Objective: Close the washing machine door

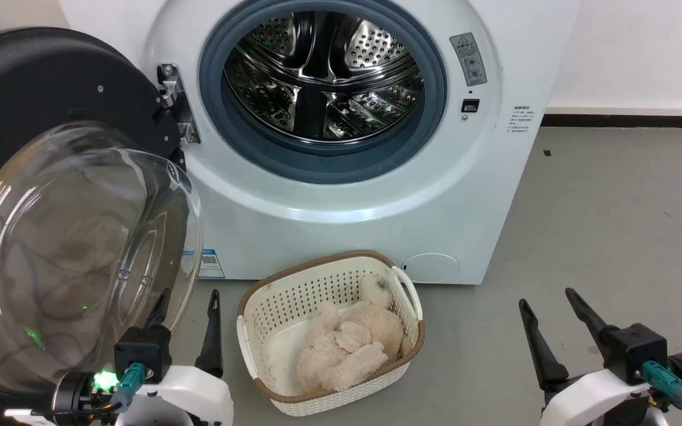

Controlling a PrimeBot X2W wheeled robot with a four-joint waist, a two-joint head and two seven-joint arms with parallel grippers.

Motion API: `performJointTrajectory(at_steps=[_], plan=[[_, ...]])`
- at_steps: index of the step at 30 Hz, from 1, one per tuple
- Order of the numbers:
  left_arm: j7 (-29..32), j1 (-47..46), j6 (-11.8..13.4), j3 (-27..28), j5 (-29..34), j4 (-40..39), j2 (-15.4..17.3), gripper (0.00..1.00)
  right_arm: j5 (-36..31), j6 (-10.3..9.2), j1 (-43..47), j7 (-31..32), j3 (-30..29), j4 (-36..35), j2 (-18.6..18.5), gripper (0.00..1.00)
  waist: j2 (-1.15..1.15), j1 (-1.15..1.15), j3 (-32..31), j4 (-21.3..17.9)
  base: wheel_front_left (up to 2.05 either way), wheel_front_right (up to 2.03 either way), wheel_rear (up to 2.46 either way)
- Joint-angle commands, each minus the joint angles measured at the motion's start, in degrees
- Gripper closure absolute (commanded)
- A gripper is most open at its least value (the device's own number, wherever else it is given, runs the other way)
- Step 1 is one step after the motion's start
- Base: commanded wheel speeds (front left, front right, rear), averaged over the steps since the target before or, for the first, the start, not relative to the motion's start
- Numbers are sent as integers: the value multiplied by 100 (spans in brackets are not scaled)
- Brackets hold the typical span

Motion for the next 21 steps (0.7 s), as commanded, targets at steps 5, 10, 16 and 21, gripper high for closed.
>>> performJointTrajectory(at_steps=[5, 10, 16, 21], plan=[[-95, 3, 5, -8, -40, 29, 1, 0, 88, 0, 0, -89, 14, 42, 2, 0, 0, 0, 5, 8, 0, 0, 0], [-155, 6, 10, -17, -65, 46, 1, 0, 145, 0, 1, -149, 35, 57, 2, 0, 0, 0, 6, 33, 0, 0, 0], [-227, 14, 20, -25, -95, 61, 1, 0, 213, 1, 6, -221, 67, 85, 3, 0, 0, 0, -1, 93, 0, 0, 0], [-287, 23, 30, -23, -120, 70, 2, 0, 277, 1, 13, -281, 96, 122, 2, 0, 0, 0, -11, 169, 0, 0, 0]])
